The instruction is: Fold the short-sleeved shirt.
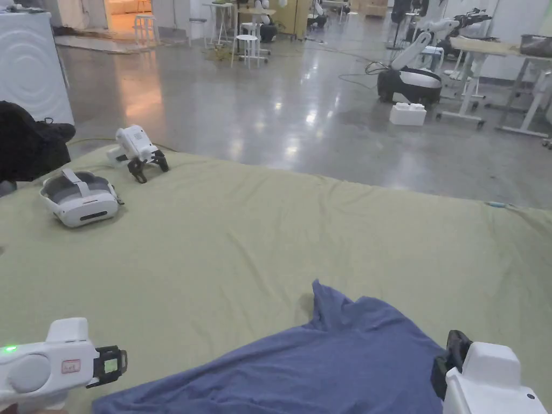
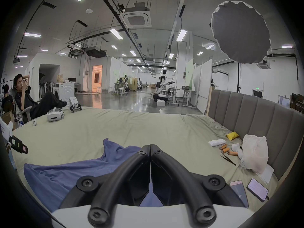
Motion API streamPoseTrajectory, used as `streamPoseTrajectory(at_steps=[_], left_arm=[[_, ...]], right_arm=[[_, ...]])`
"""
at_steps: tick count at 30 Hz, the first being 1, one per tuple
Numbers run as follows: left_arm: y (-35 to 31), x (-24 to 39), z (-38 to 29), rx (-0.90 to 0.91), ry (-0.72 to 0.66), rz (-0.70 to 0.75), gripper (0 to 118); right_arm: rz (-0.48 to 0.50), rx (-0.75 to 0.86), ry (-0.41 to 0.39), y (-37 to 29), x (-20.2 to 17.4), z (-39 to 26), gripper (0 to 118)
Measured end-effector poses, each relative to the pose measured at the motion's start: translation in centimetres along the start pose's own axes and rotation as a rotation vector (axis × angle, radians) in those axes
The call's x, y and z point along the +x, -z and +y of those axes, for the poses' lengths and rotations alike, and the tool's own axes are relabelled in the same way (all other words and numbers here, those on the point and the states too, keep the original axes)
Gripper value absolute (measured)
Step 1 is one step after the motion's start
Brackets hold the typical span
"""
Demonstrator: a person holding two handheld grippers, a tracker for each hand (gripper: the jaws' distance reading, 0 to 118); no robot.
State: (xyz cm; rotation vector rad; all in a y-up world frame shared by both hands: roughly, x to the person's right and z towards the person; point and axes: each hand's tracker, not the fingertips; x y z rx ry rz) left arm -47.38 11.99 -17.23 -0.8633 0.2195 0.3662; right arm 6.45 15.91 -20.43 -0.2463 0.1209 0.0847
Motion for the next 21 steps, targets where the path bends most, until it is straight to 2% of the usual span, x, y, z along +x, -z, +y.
streamPoseTrajectory(at_steps=[1,2,7,11,12,14,17,19,21], left_arm=[[0.8,-0.4,0.0,-0.044,-0.022,0.023,71],[1.4,-0.8,-0.2,-0.074,-0.043,0.031,71],[4.8,-1.5,-1.3,-0.214,-0.087,0.126,72],[5.3,-0.8,-2.0,-0.19,-0.096,0.151,65],[5.3,-0.3,-2.1,-0.181,-0.054,0.182,59],[5.5,0.7,-2.3,-0.169,0.01,0.188,47],[5.6,1.7,-2.4,-0.169,0.039,0.175,24],[5.6,1.5,-2.1,-0.167,0.038,0.142,2],[5.5,1.0,-1.8,-0.165,-0.012,0.112,1]], right_arm=[[0.003,-0.013,-0.001,0.3,0.1,-0.3,0],[-0.044,-0.084,0.009,-0.5,-0.3,0.0,0],[-0.033,-0.12,-0.003,-0.6,-0.4,-0.1,0],[-0.043,-0.094,0.007,0.0,-1.1,-0.9,0],[-0.043,-0.101,0.004,0.0,-1.0,-0.9,0],[0.02,-0.099,0.011,1.4,-1.3,-2.3,0],[0.03,-0.119,0.01,2.5,-0.4,-3.2,0],[0.023,-0.146,-0.016,2.0,-0.9,-2.1,0],[0.03,-0.155,-0.02,2.7,-0.3,-2.2,0]])
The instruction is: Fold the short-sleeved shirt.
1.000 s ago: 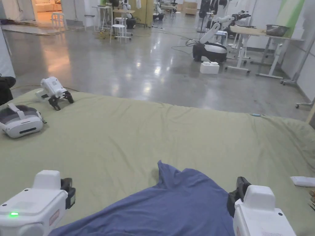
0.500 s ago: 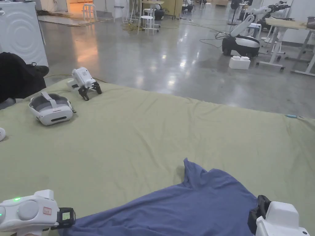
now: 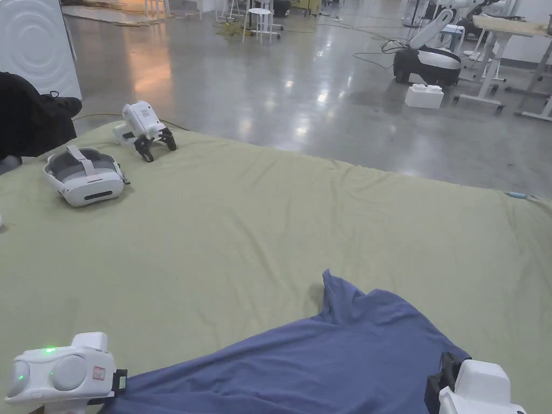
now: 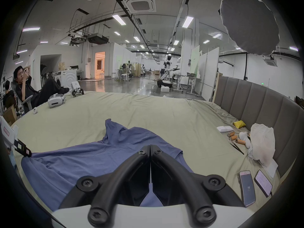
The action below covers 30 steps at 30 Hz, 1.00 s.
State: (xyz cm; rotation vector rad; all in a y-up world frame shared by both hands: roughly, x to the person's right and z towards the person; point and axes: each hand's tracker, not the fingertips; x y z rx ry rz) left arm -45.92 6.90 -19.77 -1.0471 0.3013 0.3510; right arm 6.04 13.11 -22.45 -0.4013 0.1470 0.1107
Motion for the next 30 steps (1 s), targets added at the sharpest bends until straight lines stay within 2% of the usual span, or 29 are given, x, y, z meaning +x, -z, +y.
streamPoseTrajectory(at_steps=[2,6,8,12,14,15,17,18,19,24,28,29,30], left_arm=[[-0.1,-0.4,0.0,0.001,0.007,-0.016,0],[-1.5,-2.2,-0.1,0.063,-0.088,-0.106,0],[-2.4,-2.3,0.1,0.088,-0.071,-0.118,0],[-3.6,-1.8,0.4,0.136,-0.072,-0.137,0],[-3.7,-1.3,0.5,0.145,-0.042,-0.116,0],[-3.8,-0.8,0.5,0.146,-0.027,-0.113,0],[-3.9,-0.7,0.4,0.146,-0.027,-0.11,0],[-3.8,-0.8,0.4,0.15,-0.03,-0.108,0],[-3.6,-0.7,0.5,0.147,-0.024,-0.103,0],[-3.4,0.4,0.3,0.127,0.003,-0.07,0],[-3.3,0.8,0.4,0.118,0.002,-0.061,0],[-3.4,0.9,0.3,0.119,0.003,-0.06,0],[-3.5,1.0,0.3,0.122,0.006,-0.059,0]], right_arm=[[-0.009,0.001,-0.009,0.5,-0.8,0.1,0],[0.015,-0.024,-0.009,3.6,0.4,1.6,0],[0.028,-0.074,-0.052,6.4,1.4,2.8,0],[0.06,-0.183,-0.056,13.4,3.3,5.4,3],[0.086,-0.276,-0.099,17.6,3.9,6.3,14],[0.105,-0.308,-0.135,19.6,4.1,6.6,32],[0.155,-0.399,-0.186,23.3,4.0,6.9,57],[0.16,-0.417,-0.219,25.0,3.8,6.9,66],[0.175,-0.461,-0.244,26.6,3.8,6.8,68],[0.229,-0.612,-0.223,32.9,3.8,5.0,67],[0.241,-0.656,-0.225,34.6,3.6,4.1,58],[0.238,-0.657,-0.216,34.3,3.5,4.4,49],[0.248,-0.669,-0.191,34.3,3.7,4.6,27]])
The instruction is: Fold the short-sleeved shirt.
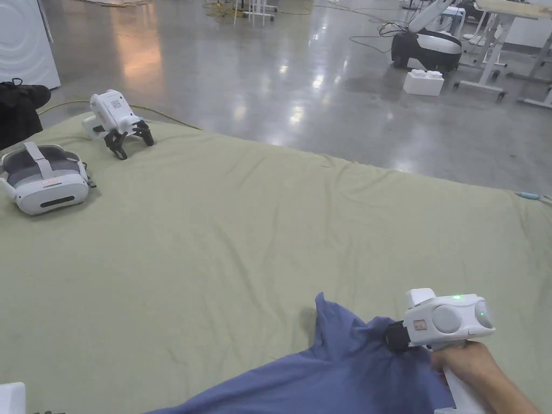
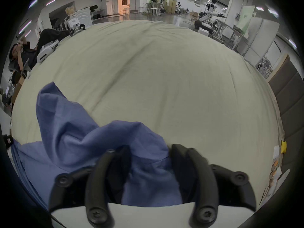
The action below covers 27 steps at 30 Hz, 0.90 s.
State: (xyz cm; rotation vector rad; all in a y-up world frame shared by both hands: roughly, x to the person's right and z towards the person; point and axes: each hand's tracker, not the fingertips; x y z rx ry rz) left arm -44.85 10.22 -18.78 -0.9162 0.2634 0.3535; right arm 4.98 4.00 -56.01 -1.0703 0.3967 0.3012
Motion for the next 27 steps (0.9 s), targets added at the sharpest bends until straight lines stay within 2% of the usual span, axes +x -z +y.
streamPoseTrajectory(at_steps=[1,4,6,9,15,23,27], left_arm=[[-0.1,0.3,0.1,0.001,0.004,0.003,0],[-0.2,1.0,-0.1,0.012,0.022,0.013,0],[-0.4,1.1,0.0,0.022,0.029,0.012,0],[-0.9,0.6,0.6,0.059,0.019,-0.01,0],[-4.5,1.9,3.6,0.199,0.042,-0.105,0],[-10.9,7.2,11.0,0.406,0.144,-0.211,0],[-14.6,10.6,15.3,0.489,0.201,-0.254,0]], right_arm=[[-0.002,0.012,-0.003,-0.3,0.0,-0.1,3],[-0.045,0.045,-0.067,-1.2,-1.5,-0.7,3],[-0.062,0.065,-0.066,-2.2,-1.5,-1.2,2],[-0.068,0.175,0.055,-5.4,-1.4,-1.7,2],[-0.138,0.376,0.036,-16.7,-1.5,-3.0,2],[-0.3,0.634,0.061,-33.2,0.1,-4.3,2],[-0.365,0.744,0.102,-40.0,1.7,-3.9,2]])
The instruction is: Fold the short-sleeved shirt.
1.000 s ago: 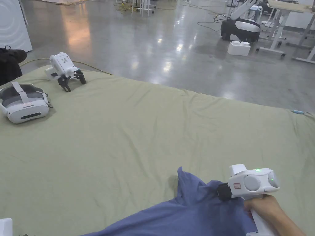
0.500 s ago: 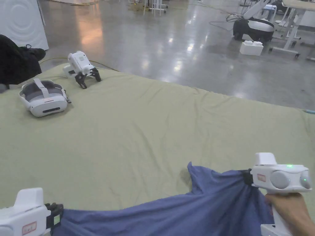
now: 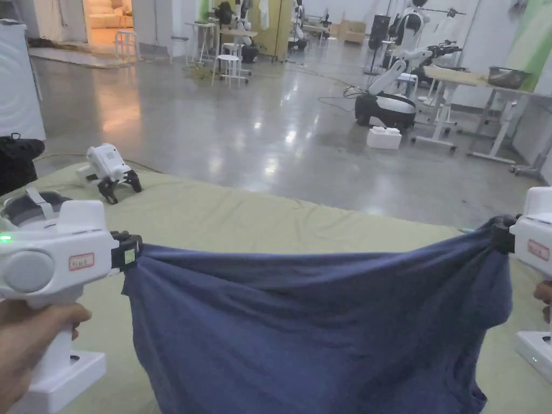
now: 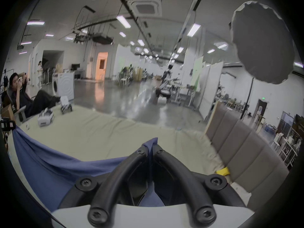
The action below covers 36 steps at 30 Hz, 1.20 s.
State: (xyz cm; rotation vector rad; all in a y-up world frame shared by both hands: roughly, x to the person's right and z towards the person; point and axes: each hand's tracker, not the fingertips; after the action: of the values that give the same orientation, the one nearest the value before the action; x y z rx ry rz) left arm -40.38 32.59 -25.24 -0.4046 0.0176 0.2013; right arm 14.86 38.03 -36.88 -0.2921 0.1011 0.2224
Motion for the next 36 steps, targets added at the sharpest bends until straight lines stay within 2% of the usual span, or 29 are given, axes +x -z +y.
streamPoseTrajectory(at_steps=[3,9,21,27,30,35,36], left_arm=[[0.0,1.9,4.7,0.059,0.028,-0.001,0],[0.6,4.3,13.4,0.152,0.05,-0.021,0],[5.6,6.2,23.5,0.184,0.122,0.004,0],[8.2,6.4,23.6,0.175,0.106,0.032,0],[9.4,6.3,21.5,0.144,0.104,0.04,0],[11.1,5.2,15.8,0.089,0.077,0.023,0],[11.3,4.9,14.4,0.074,0.067,0.012,0]], right_arm=[[-0.043,0.056,0.002,-2.2,1.8,3.7,2],[-0.109,0.132,0.055,-2.5,5.5,9.2,2],[-0.16,0.193,0.066,0.4,8.3,17.3,2],[-0.176,0.193,0.039,2.0,8.0,17.3,2],[-0.192,0.158,-0.014,3.0,7.6,14.8,2],[-0.19,0.091,-0.022,3.0,6.3,9.3,2],[-0.191,0.059,-0.033,2.1,5.1,6.3,2]])
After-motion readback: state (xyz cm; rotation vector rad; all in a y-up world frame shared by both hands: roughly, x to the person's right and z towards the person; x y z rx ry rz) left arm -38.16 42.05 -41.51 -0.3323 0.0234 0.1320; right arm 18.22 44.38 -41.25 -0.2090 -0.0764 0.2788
